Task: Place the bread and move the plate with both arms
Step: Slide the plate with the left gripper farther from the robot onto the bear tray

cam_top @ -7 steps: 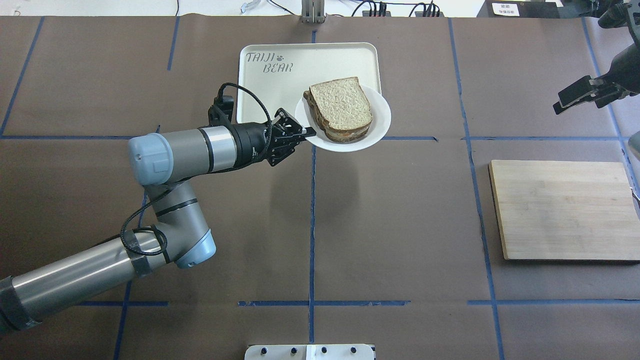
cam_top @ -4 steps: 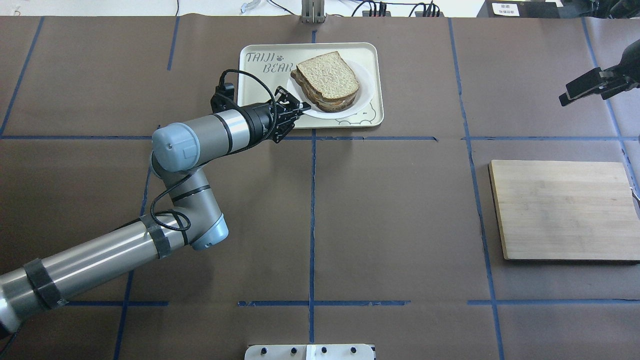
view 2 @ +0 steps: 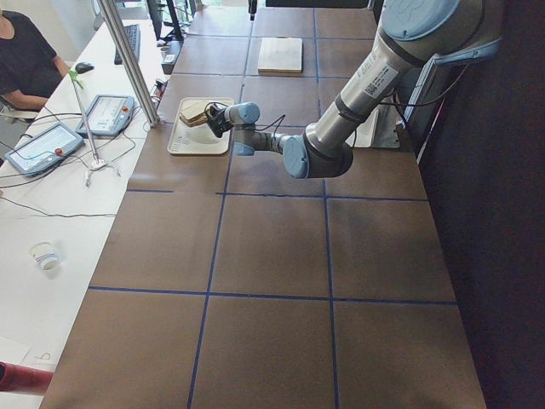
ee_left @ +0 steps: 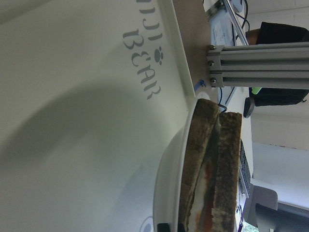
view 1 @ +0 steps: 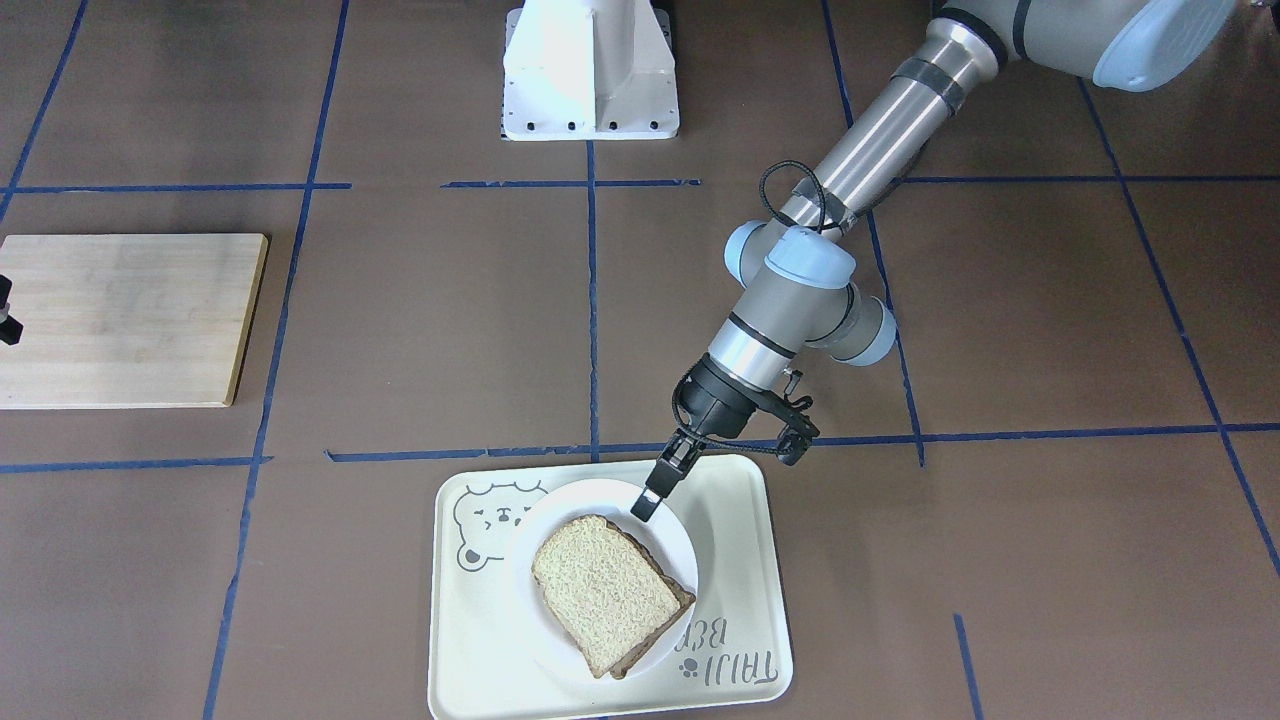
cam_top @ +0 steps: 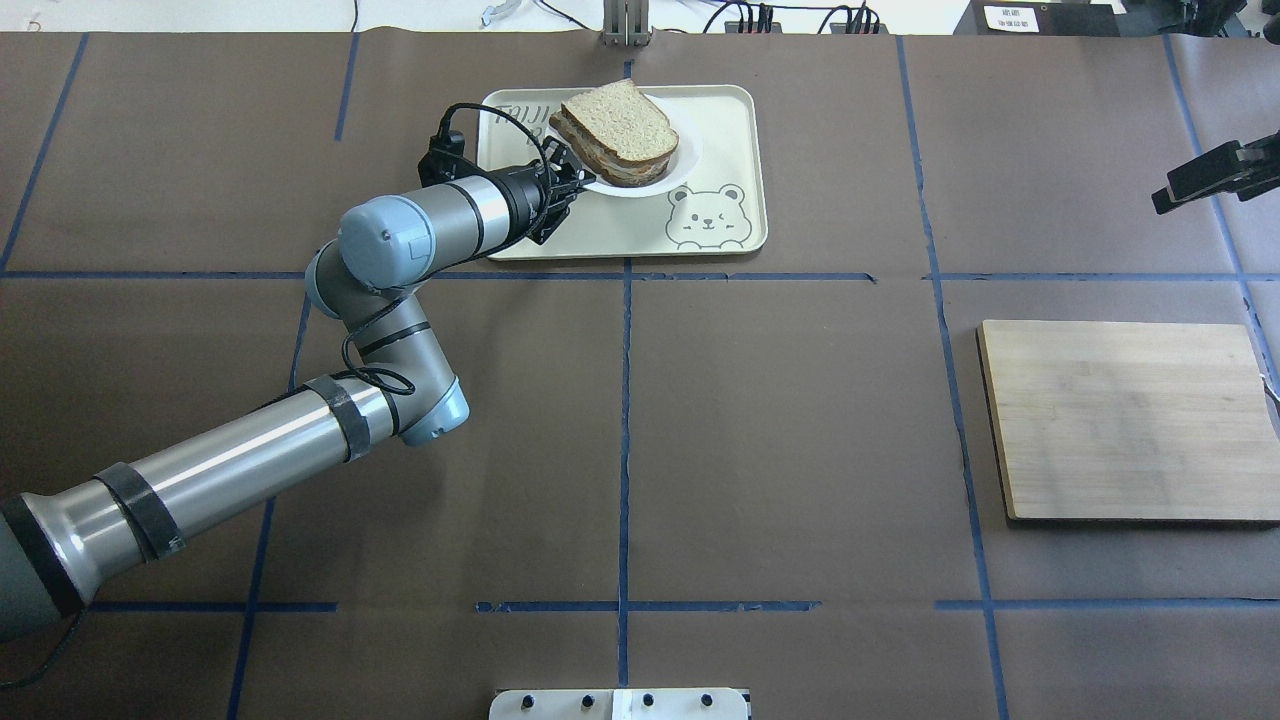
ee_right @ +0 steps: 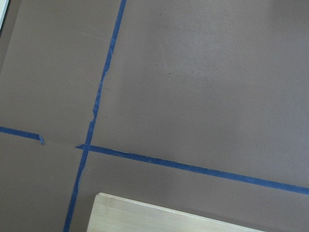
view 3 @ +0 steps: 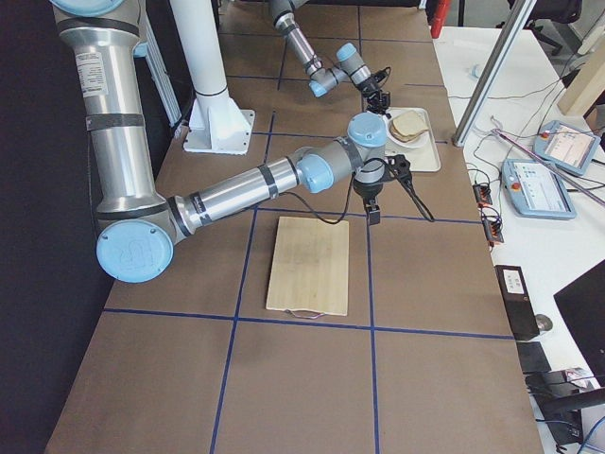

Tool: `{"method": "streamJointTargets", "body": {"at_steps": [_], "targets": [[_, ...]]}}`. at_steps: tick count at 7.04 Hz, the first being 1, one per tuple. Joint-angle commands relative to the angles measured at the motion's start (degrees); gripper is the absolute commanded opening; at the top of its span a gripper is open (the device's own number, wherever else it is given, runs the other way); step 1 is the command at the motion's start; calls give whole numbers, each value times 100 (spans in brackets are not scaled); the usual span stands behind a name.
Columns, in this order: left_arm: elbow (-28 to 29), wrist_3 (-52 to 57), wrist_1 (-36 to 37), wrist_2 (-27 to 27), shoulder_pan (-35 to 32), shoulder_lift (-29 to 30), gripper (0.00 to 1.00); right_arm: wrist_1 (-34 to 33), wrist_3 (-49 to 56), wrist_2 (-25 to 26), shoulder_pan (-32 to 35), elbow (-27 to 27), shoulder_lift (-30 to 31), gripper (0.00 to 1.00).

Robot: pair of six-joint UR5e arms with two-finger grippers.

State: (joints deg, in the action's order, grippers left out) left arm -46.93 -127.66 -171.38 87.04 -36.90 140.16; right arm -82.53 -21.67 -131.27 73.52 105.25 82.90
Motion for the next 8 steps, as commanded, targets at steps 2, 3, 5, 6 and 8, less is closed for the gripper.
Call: {"method": "streamJointTargets", "body": {"at_steps": [2,3,5,6,8], "targets": [[420,117,34,32,-10,248,31,-62,655,-82,328,-583,-115,100],[413,893,43,102,-19,248,69,-62,699,-143,425,-628,-116,100],[177,1460,619,1168,-499,179,100,-71,735,-372,531,-681,-98,100],[-512,1532,1345,1871,-859,-135,100,-71,1109,-338,575,-699,-37,100],[-2076,2555,3066,2711,-1275,-776,100,-612,2058,-285,750,-769,-28,100]]}}
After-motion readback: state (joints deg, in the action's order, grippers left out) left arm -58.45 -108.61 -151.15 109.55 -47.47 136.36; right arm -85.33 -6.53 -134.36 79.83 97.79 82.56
